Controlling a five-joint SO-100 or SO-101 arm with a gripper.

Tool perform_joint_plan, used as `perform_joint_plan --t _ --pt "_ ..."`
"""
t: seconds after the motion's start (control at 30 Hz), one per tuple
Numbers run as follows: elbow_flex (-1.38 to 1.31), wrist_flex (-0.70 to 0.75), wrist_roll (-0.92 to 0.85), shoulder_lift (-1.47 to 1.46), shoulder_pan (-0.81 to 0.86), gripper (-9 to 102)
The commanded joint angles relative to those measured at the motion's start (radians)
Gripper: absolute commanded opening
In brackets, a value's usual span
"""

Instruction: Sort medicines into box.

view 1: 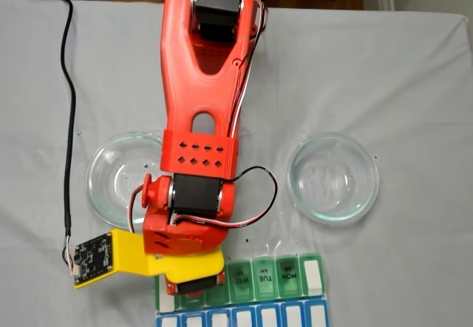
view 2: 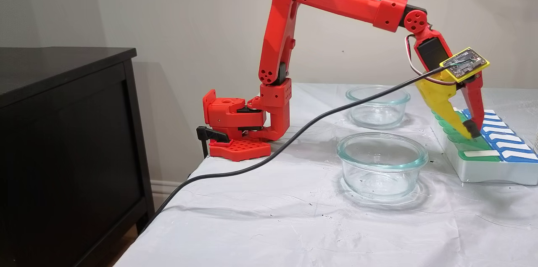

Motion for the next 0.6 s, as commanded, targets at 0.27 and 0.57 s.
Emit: perform_joint_plan --t 0.27,0.57 --pt "-0.071 0.066 -0.032 0.031 -0.021 0" --pt "-0.089 0.091 -0.069 0.002 -0.008 0"
